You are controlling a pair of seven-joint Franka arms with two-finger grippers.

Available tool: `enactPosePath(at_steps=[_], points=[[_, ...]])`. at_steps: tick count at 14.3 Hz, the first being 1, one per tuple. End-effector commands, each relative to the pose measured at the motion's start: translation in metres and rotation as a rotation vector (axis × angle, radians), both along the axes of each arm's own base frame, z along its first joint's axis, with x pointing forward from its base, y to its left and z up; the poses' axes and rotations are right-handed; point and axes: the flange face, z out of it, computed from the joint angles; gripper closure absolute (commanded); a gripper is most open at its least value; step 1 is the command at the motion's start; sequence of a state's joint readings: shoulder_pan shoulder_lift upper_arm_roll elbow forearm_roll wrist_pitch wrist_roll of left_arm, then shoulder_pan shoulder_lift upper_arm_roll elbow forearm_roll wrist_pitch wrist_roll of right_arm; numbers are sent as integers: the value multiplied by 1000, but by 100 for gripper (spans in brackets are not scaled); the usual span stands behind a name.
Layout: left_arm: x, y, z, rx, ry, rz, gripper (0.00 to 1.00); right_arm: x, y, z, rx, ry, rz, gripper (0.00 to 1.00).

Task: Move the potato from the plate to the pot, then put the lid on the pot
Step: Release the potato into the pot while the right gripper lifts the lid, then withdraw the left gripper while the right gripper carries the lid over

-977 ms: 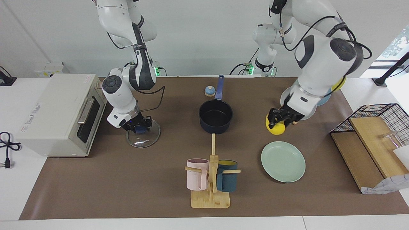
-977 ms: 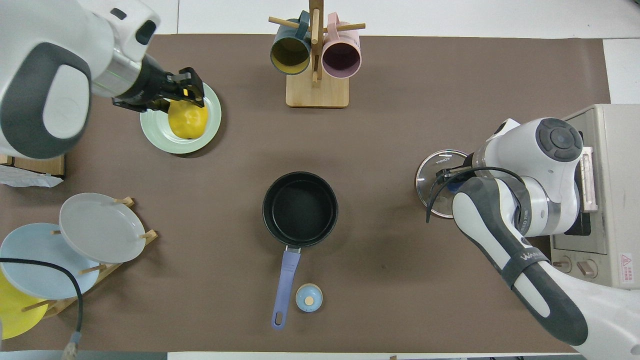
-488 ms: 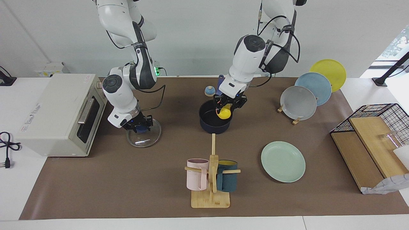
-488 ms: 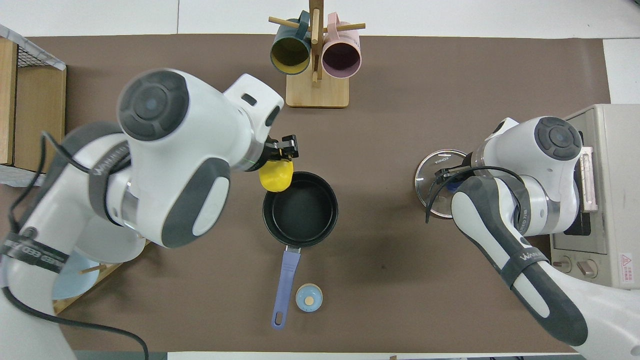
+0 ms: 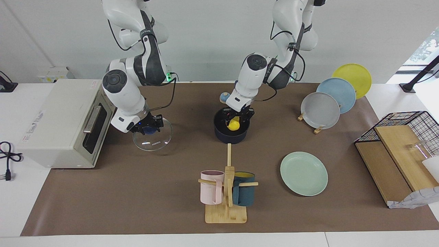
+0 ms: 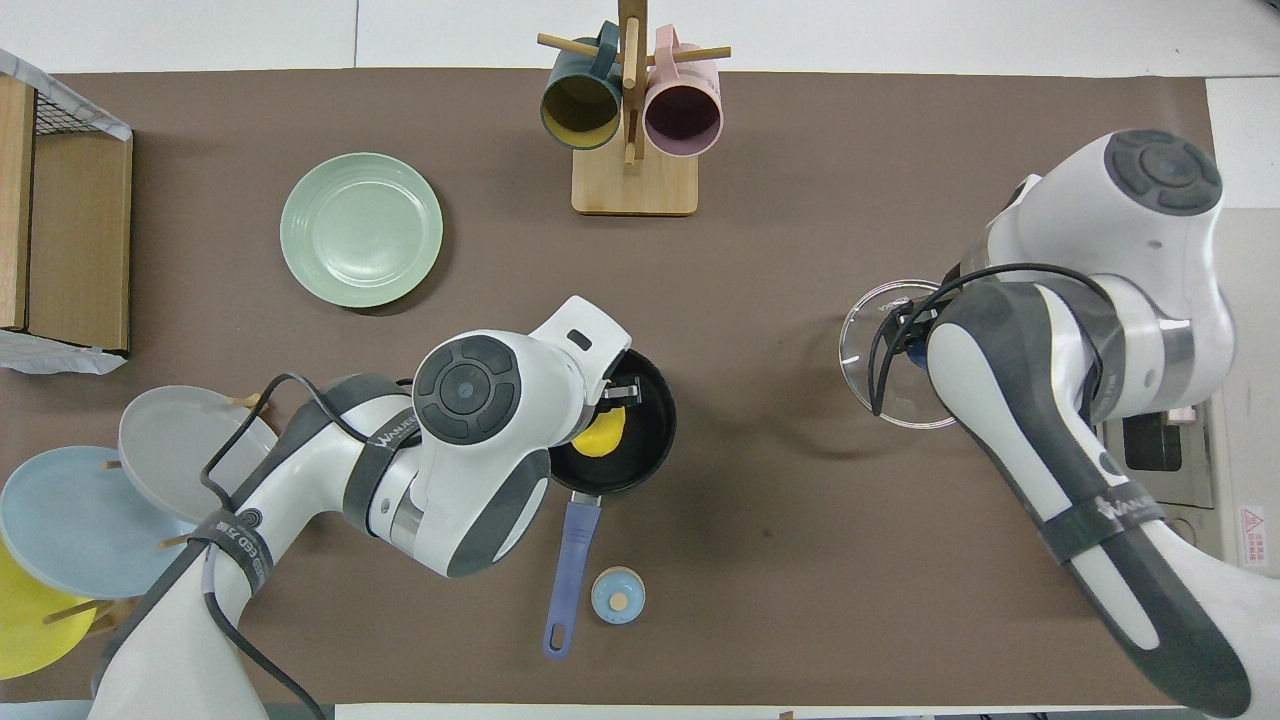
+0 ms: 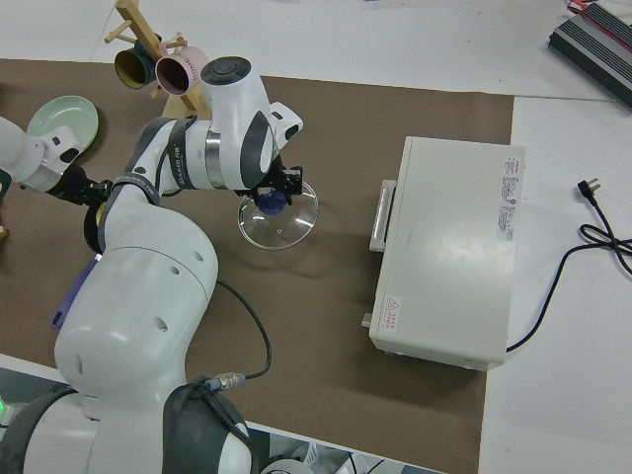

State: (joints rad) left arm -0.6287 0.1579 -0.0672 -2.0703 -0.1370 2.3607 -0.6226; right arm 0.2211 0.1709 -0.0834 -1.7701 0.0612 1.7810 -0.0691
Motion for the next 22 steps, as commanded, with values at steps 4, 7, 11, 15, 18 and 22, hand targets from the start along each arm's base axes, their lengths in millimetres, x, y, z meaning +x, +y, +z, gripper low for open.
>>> enactPosePath(at_steps=[4, 7, 11, 15, 18, 22], points=[[-23, 3, -27, 7, -42, -3, 100, -1, -1, 93, -18, 16, 36, 100], [-24, 3, -30, 13, -39, -1, 100, -1, 43, 111, -13, -40, 64, 100], [-36, -1, -39, 54, -47, -44, 100, -2, 68, 111, 40, -53, 51, 100], [-26, 1, -26, 61, -50, -45, 0, -4, 78, 90, 74, -72, 2, 100], [15, 16, 51, 95, -6, -13, 0, -5, 77, 82, 65, -65, 2, 100], [85, 109, 180, 84, -14, 26, 0, -11, 76, 70, 65, -66, -1, 100]])
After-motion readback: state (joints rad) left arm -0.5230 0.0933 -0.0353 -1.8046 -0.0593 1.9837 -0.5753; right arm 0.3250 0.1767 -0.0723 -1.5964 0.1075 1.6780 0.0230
